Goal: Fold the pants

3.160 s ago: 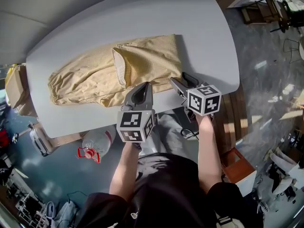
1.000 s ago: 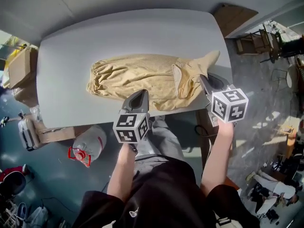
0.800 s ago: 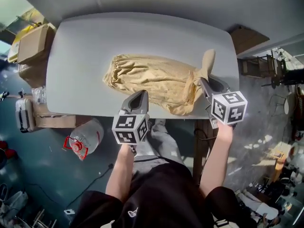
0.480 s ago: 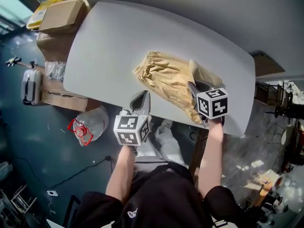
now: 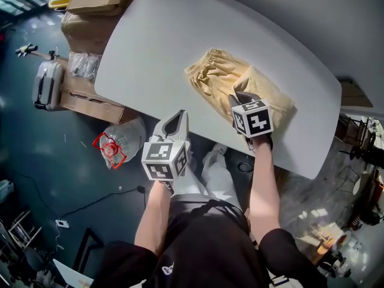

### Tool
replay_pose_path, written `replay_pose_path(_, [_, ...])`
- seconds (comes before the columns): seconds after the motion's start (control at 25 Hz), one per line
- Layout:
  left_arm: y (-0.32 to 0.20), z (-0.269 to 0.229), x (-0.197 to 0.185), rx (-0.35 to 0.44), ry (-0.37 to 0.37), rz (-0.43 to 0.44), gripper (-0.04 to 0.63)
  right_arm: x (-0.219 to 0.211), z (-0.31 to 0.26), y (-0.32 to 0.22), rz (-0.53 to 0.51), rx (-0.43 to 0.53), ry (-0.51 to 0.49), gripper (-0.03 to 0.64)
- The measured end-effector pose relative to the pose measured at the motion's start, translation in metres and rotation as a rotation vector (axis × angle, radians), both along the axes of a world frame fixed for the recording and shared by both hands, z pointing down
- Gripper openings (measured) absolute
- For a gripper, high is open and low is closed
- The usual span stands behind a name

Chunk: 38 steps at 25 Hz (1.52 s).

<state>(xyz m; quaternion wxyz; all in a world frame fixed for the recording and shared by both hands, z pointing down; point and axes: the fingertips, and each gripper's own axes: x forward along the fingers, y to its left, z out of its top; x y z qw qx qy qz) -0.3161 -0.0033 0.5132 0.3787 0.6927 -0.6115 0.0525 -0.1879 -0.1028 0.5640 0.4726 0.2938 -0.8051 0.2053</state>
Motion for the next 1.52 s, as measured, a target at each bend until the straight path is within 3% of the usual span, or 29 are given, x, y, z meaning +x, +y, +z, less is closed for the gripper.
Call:
replay_pose_path(0.12, [-0.003, 0.001, -0.001, 0.000, 0.000, 0.014, 0.005, -0.022, 0.000, 0.001, -0.066, 0.034, -0.010, 0.043])
replay_pose_path(0.28, [-0.008, 0.001, 0.010, -0.003, -0.003, 0.054, 0.005, -0.039, 0.022, 0.010, -0.096, 0.004, -0.070, 0.051])
replay_pose_path(0.36, [-0.011, 0.003, 0.012, -0.002, -0.007, 0.080, 0.005, -0.052, 0.029, 0.015, -0.067, -0.041, -0.169, 0.177])
replay_pose_path(0.44, [-0.013, 0.005, 0.013, -0.006, -0.011, 0.096, 0.005, -0.061, 0.031, 0.017, -0.028, -0.070, -0.263, 0.213])
replay_pose_path(0.68, [-0.017, 0.000, 0.033, 0.002, -0.013, 0.136, 0.005, -0.054, -0.001, 0.018, 0.009, -0.054, -0.421, 0.212])
replay_pose_path(0.88, [-0.032, -0.027, 0.051, 0.060, -0.009, 0.175, 0.005, -0.025, -0.084, 0.015, 0.099, 0.017, -0.671, 0.167])
replay_pose_path(0.96, [-0.040, -0.043, 0.060, 0.102, -0.008, 0.190, 0.005, -0.012, -0.125, 0.014, 0.112, 0.075, -0.757, 0.146])
replay_pose_path(1.04, [-0.048, -0.063, 0.067, 0.150, -0.009, 0.206, 0.005, 0.004, -0.162, 0.012, 0.127, 0.177, -0.776, 0.138])
replay_pose_path(1.32, [-0.069, -0.149, 0.087, 0.358, -0.044, 0.277, 0.005, 0.056, -0.269, 0.018, 0.174, 0.566, -0.745, 0.061])
replay_pose_path(1.52, [-0.073, -0.186, 0.104, 0.446, -0.082, 0.335, 0.005, 0.076, -0.284, 0.029, 0.214, 0.697, -0.672, 0.005])
